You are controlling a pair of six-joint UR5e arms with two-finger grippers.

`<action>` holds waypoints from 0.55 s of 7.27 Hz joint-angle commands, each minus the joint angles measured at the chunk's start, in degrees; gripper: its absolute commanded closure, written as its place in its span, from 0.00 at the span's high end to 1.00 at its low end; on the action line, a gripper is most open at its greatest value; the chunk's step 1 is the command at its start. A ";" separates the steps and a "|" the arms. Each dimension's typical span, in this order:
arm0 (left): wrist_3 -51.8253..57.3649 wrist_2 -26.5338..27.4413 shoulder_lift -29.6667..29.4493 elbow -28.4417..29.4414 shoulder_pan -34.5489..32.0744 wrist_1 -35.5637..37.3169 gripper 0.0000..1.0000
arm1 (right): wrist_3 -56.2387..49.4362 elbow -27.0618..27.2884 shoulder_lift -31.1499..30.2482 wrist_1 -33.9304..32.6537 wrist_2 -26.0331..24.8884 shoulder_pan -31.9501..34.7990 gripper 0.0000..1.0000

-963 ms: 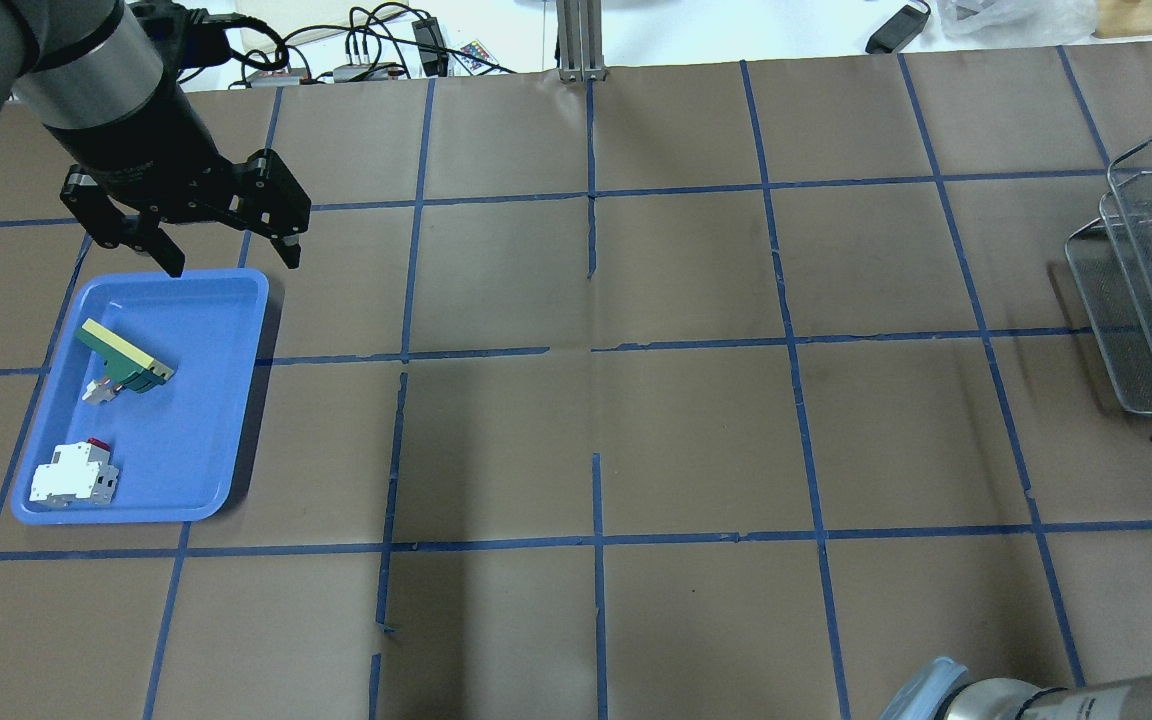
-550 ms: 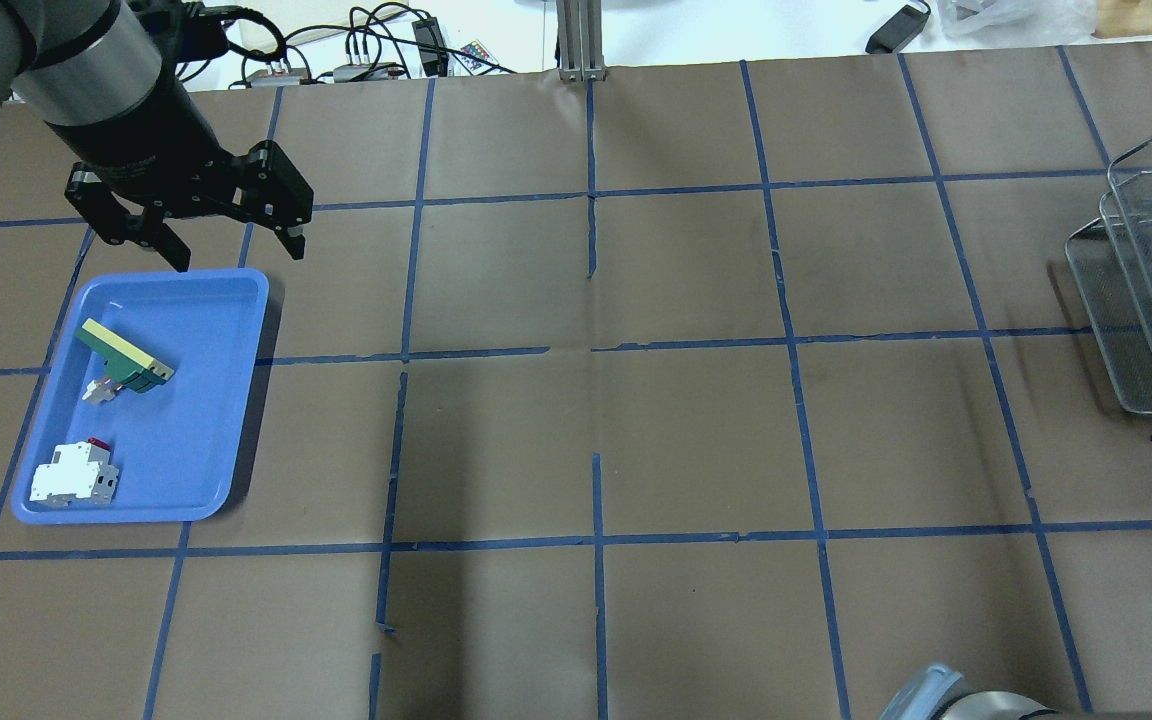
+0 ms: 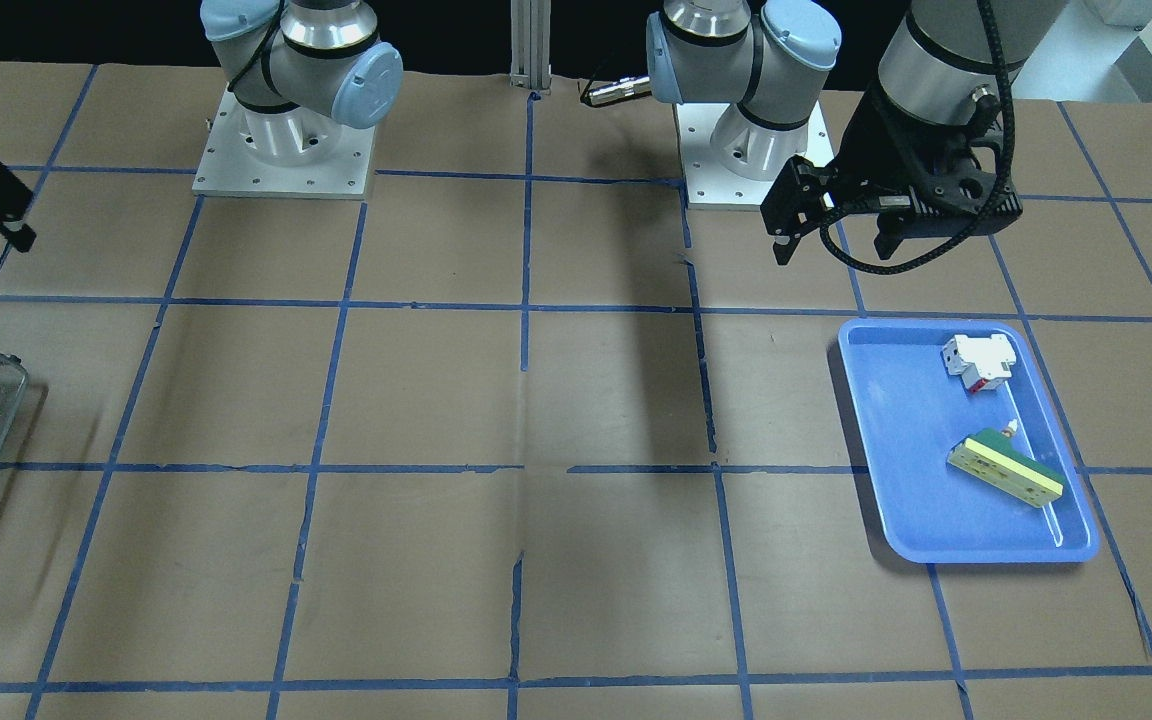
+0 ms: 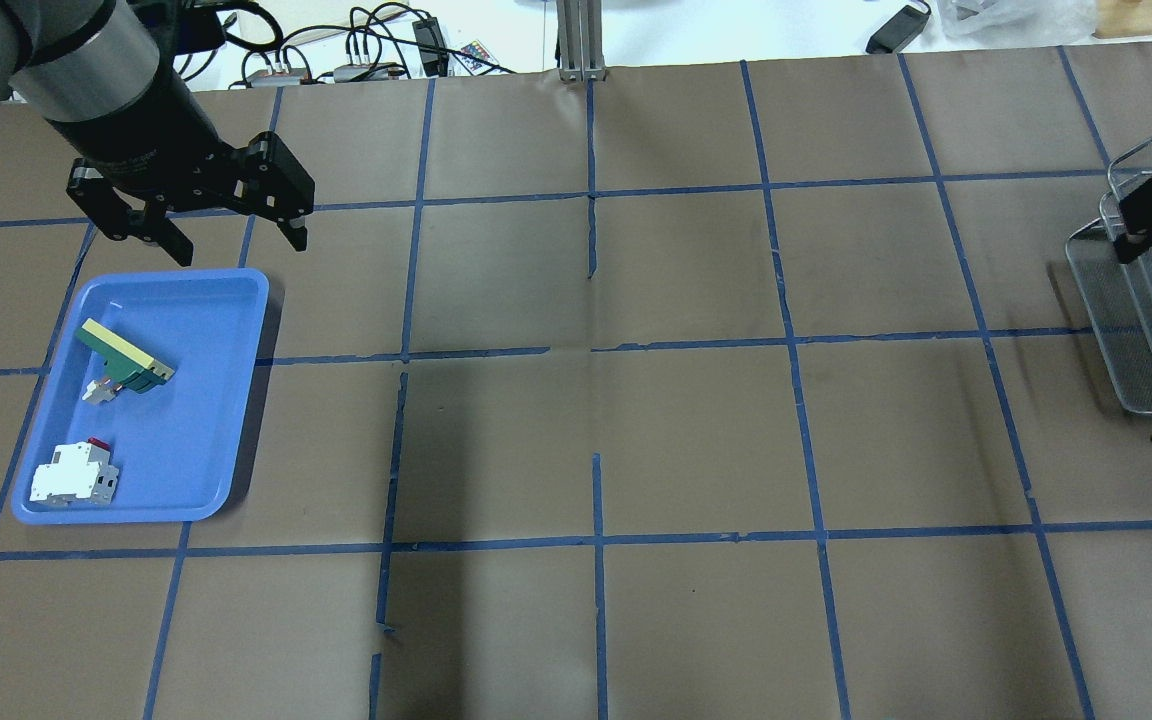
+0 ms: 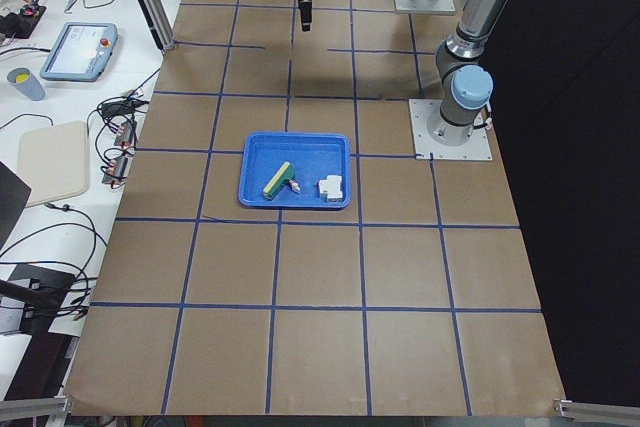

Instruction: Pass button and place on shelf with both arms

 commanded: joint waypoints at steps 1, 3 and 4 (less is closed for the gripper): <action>-0.04 0.01 0.00 0.00 0.00 0.11 1.00 | 13.96 -0.05 -1.79 3.52 -0.88 15.37 1.00; 0.05 0.01 0.00 0.00 0.00 0.02 1.00 | 21.45 -0.14 -2.49 5.71 -2.12 24.81 1.00; 0.05 0.01 0.00 0.00 0.00 0.02 1.00 | 21.64 -0.14 -4.32 6.85 -2.03 28.07 1.00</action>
